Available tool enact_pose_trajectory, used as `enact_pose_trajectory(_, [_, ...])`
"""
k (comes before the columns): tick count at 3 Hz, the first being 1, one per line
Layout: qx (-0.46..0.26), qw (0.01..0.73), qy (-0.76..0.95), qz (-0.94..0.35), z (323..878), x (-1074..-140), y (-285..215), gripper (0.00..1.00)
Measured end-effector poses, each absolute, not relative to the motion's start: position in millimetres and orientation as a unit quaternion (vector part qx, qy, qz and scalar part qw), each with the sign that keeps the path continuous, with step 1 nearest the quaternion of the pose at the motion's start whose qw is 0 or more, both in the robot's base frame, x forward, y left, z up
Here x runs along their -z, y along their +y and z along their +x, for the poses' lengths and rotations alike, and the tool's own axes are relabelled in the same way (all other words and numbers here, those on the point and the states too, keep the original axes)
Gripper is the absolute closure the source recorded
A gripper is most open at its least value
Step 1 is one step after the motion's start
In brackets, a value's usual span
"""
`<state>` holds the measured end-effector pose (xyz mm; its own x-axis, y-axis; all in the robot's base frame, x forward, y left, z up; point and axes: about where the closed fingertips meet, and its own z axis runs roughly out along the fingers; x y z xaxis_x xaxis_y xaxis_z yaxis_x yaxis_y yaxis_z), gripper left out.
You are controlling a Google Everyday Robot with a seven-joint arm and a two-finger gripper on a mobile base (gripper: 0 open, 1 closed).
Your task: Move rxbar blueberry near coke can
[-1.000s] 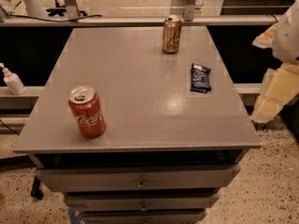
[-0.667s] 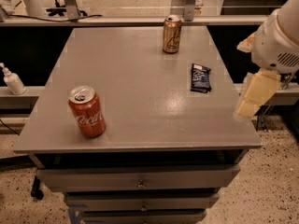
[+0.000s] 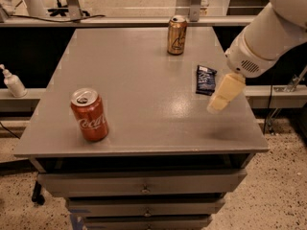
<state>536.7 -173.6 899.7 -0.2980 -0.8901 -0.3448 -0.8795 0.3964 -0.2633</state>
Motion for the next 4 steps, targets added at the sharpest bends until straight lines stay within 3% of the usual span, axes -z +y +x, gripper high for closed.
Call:
enact_pose_trajectory(2, [-0.002,0.291,0.833,-0.471,602.8,-869.3,-160.5,0.0])
enact_pose_trajectory(4, [-0.02,0.337,0.847,-0.412,633.9,-847.1,-156.1,0.0])
